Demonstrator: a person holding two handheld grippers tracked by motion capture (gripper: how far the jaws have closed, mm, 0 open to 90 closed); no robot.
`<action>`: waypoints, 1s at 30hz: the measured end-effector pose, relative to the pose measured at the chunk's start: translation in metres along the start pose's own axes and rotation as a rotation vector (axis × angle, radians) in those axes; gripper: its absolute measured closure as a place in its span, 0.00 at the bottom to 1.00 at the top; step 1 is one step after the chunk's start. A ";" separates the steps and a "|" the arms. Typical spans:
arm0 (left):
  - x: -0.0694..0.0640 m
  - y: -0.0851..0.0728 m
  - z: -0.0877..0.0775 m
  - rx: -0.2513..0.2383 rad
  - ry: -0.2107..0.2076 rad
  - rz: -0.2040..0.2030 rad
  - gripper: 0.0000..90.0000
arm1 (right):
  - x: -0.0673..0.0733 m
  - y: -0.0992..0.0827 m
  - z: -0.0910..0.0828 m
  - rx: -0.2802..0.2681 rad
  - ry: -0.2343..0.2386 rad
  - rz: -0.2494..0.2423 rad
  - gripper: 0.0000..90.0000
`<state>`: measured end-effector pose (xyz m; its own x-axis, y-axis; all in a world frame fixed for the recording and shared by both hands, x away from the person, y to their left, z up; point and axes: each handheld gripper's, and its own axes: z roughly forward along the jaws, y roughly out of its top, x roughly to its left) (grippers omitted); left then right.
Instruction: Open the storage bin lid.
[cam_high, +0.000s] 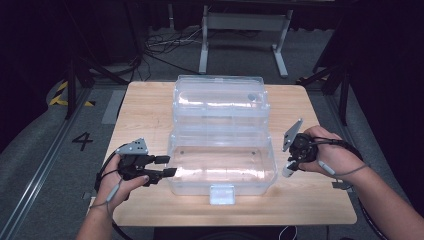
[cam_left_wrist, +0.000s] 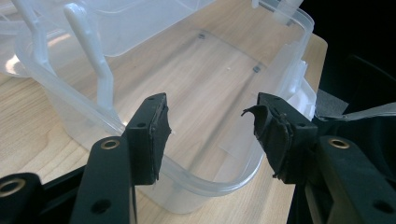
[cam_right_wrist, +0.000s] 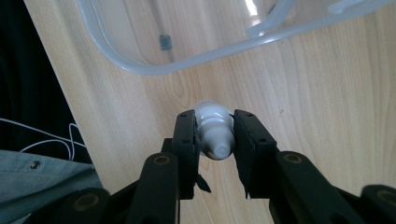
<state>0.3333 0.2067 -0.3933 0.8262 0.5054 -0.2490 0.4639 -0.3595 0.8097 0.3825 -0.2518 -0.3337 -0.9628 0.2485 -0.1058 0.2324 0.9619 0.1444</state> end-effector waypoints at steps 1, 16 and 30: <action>0.000 0.000 -0.001 -0.002 0.002 -0.001 0.51 | 0.000 0.001 -0.002 0.001 -0.003 -0.008 0.79; -0.001 -0.006 -0.009 -0.013 0.026 -0.013 0.51 | 0.000 0.020 -0.032 -0.018 -0.009 -0.068 0.79; 0.000 -0.008 -0.013 -0.024 0.044 -0.024 0.50 | 0.004 0.040 -0.052 -0.040 -0.005 -0.108 0.79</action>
<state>0.3249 0.2198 -0.3930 0.7999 0.5477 -0.2453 0.4752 -0.3284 0.8163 0.3809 -0.2187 -0.2771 -0.9812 0.1444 -0.1280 0.1216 0.9778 0.1709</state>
